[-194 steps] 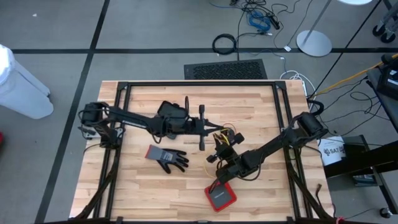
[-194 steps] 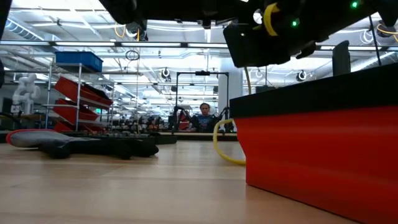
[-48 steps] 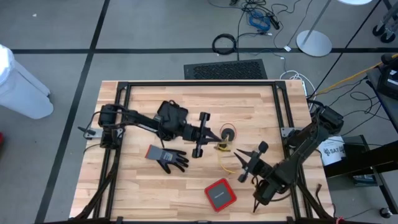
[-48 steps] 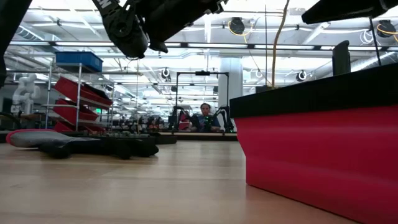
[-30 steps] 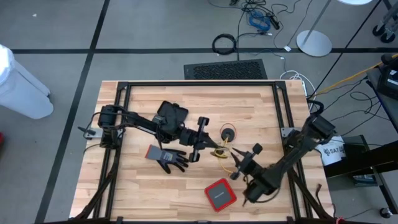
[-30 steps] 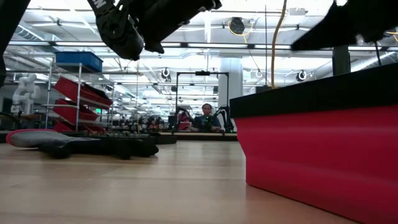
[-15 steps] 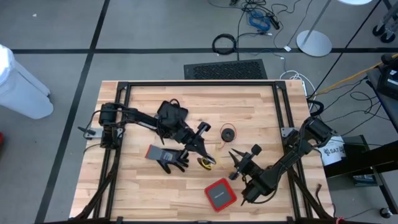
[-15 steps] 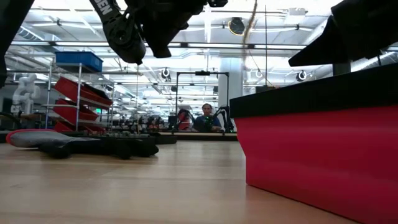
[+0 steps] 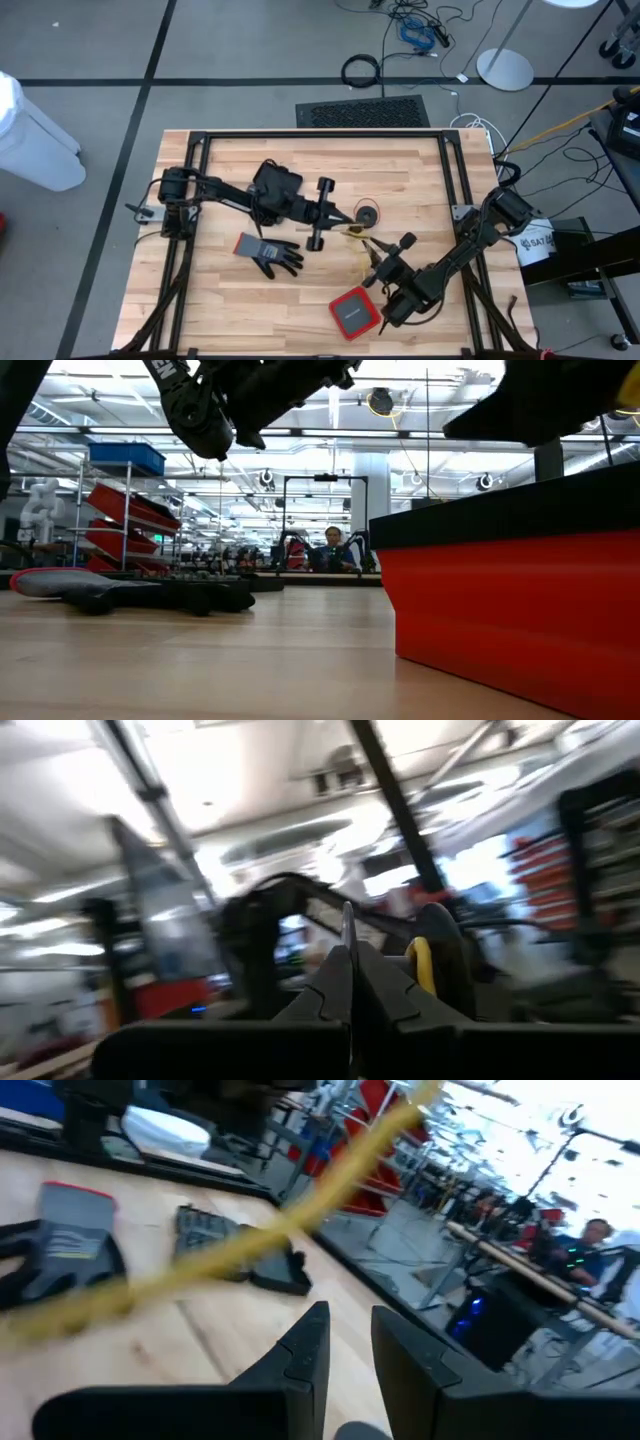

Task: Coil cords
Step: Coil the yellow wire onto the spool

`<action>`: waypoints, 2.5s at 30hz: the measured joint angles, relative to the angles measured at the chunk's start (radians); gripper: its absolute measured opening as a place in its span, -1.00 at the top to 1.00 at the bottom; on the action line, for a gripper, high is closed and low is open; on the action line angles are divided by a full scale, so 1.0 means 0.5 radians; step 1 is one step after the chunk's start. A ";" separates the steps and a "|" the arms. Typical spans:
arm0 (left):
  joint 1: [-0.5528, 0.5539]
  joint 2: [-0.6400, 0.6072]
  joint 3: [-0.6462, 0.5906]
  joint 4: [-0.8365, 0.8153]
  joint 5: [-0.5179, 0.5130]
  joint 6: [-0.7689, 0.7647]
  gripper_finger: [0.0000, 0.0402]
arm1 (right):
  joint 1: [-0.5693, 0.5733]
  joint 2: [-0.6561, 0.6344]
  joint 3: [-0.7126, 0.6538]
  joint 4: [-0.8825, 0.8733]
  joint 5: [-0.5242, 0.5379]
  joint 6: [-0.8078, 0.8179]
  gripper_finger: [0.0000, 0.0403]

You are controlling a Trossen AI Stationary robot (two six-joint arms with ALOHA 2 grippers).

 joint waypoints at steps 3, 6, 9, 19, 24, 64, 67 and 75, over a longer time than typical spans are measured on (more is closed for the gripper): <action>-0.049 -0.001 0.000 -0.002 -0.229 0.131 1.00 | -0.052 0.000 0.000 -0.004 0.030 -0.015 0.68; -0.095 -0.001 0.000 -0.012 -0.425 0.281 1.00 | -0.081 0.000 0.000 -0.005 0.040 -0.017 0.68; -0.120 -0.001 0.001 -0.066 -0.535 0.405 1.00 | -0.084 0.000 0.000 -0.019 0.013 -0.017 0.68; -0.122 -0.001 0.001 -0.051 -0.766 0.432 1.00 | -0.049 -0.203 0.002 -0.751 -0.486 0.592 0.68; -0.132 0.000 0.027 -0.035 -0.976 0.389 1.00 | -0.039 -0.291 0.002 -0.992 -0.559 0.751 0.68; -0.093 0.000 0.112 -0.048 -1.278 0.379 1.00 | -0.283 -0.730 0.002 -0.880 -0.396 -0.026 0.68; -0.097 0.000 0.112 -0.052 -1.278 0.379 1.00 | -0.307 -0.730 0.002 -0.895 -0.403 -0.026 0.68; -0.124 0.000 0.112 -0.053 -1.254 0.379 1.00 | -0.373 -0.730 0.002 -0.897 -0.442 -0.057 0.68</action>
